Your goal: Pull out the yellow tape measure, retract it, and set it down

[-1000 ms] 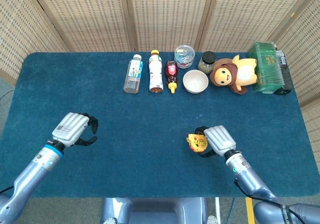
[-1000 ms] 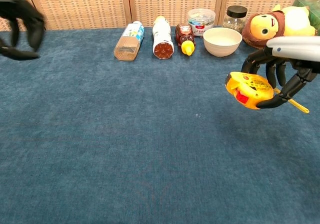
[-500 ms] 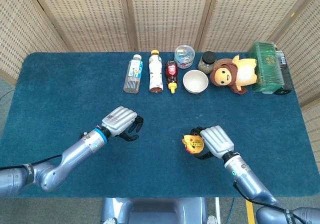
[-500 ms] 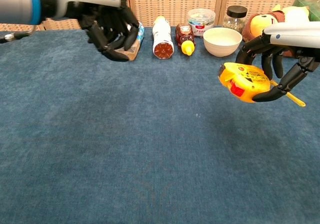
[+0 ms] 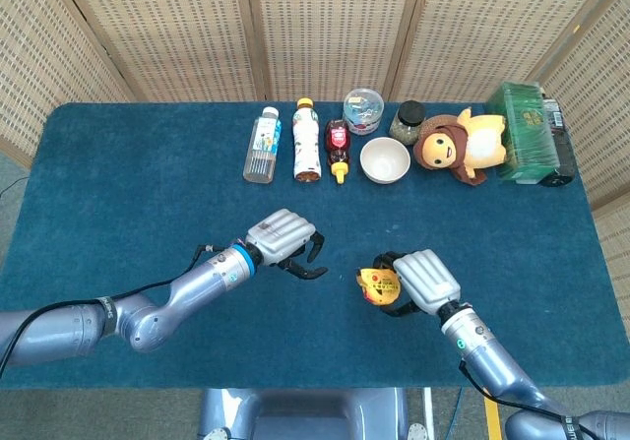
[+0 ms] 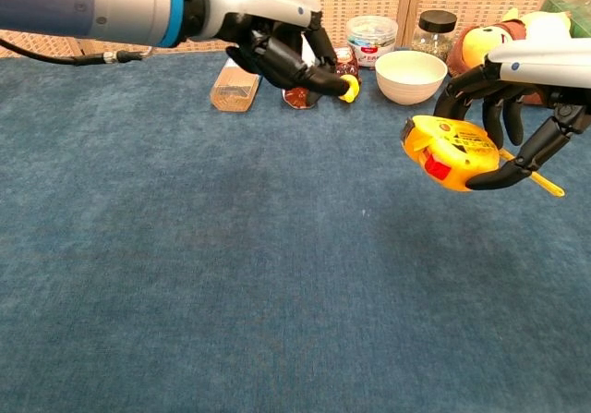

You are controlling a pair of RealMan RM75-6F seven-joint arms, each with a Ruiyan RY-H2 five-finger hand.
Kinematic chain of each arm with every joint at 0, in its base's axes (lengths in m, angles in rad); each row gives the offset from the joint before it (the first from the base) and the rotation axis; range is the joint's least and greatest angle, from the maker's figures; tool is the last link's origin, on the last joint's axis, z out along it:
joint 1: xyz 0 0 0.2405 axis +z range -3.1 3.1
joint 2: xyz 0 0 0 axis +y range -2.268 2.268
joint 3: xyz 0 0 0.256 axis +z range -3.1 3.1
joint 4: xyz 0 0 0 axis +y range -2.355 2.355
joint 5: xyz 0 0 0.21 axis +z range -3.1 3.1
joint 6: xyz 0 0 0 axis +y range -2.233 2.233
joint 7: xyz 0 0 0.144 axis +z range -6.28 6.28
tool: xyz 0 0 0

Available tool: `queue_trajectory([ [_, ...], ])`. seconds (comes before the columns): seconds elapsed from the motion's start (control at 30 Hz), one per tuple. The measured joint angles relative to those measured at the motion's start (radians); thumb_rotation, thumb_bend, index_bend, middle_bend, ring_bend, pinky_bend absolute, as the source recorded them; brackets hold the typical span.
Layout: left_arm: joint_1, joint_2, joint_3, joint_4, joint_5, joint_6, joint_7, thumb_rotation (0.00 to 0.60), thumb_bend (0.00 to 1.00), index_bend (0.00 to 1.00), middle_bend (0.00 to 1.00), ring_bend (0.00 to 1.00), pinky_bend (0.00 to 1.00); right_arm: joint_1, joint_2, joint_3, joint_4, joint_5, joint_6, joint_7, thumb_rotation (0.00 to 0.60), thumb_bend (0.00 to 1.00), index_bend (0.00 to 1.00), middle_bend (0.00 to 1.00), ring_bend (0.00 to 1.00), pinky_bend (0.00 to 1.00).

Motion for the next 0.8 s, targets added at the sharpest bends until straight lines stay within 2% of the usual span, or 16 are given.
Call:
queue_trajectory([
  [0.17,-0.026,-0.036,0.001,0.028,-0.003,0.011,-0.013,0.243,0.33,0.57,1.00,1.00,0.99,-0.001,0.003,0.000,-0.005,-0.005,-0.002,0.010,0.501,0.24,0.47,0.50,0.52,0.50],
  [0.23,-0.034,-0.055,0.000,0.043,0.007,0.017,-0.025,0.297,0.33,0.57,1.00,1.00,0.99,-0.002,0.004,0.002,-0.005,-0.007,-0.002,0.019,0.501,0.24,0.47,0.50,0.52,0.50],
  [0.47,-0.042,-0.065,0.004,0.059,0.062,0.031,-0.060,0.582,0.34,0.55,1.00,1.00,0.99,-0.004,0.017,0.014,0.006,-0.002,-0.006,0.050,0.501,0.24,0.47,0.50,0.52,0.50],
  [0.57,-0.043,-0.068,0.006,0.064,0.066,0.036,-0.074,0.598,0.34,0.54,1.00,1.00,0.99,-0.004,0.021,0.016,0.006,-0.004,-0.007,0.058,0.504,0.24,0.47,0.50,0.52,0.50],
  [0.8,-0.052,-0.081,0.012,0.081,0.075,0.041,-0.095,0.580,0.33,0.54,1.00,1.00,0.99,-0.004,0.023,0.015,-0.001,-0.014,-0.013,0.066,0.504,0.24,0.47,0.50,0.52,0.50],
])
